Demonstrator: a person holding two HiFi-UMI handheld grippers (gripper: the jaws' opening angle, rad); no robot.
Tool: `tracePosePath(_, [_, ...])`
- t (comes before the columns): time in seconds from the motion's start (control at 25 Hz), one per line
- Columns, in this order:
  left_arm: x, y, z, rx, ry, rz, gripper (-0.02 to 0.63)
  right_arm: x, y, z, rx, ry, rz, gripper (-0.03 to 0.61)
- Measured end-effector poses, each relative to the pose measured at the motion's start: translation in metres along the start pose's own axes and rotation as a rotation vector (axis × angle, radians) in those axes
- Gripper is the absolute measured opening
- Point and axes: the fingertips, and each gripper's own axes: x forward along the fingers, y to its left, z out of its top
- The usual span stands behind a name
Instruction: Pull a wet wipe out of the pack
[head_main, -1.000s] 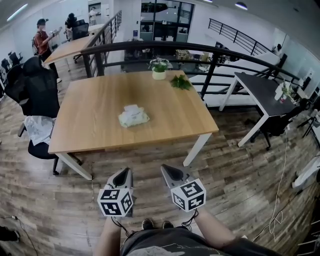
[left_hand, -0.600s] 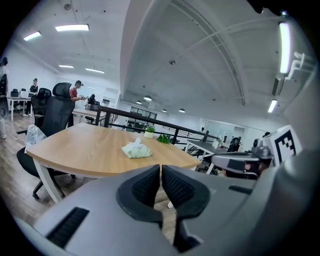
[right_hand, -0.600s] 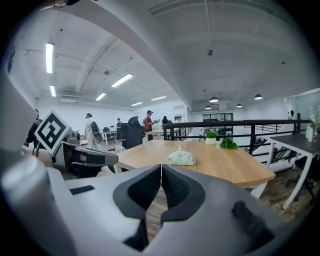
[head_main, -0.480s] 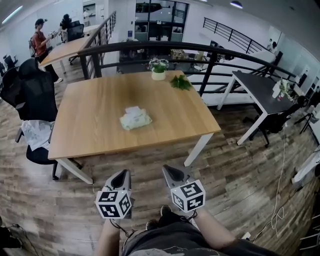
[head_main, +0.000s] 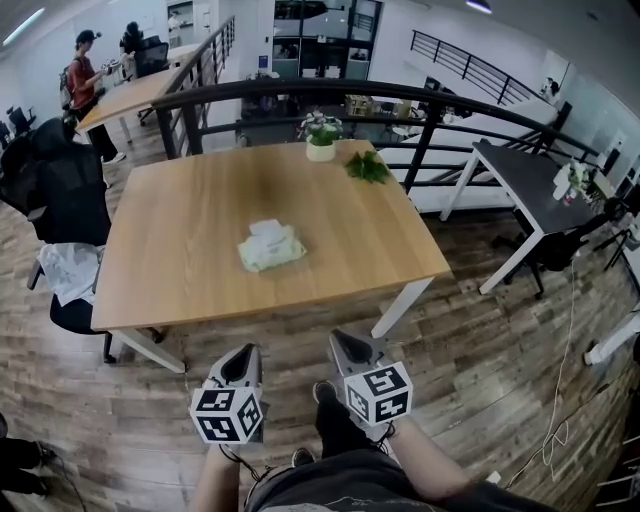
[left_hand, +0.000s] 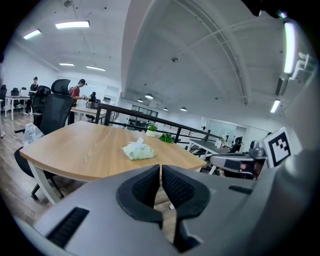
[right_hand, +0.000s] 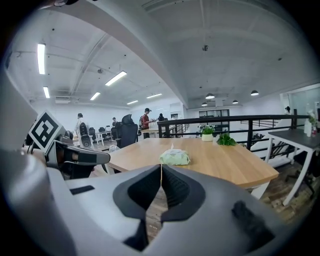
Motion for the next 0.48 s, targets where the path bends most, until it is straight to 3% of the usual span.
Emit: tracePosePath(0.48, [0.086,0.016,0.032,0.003,0.022,0.034,0.026,0.073,-0.069,0.021,0.025,0.011,0.032,0.025])
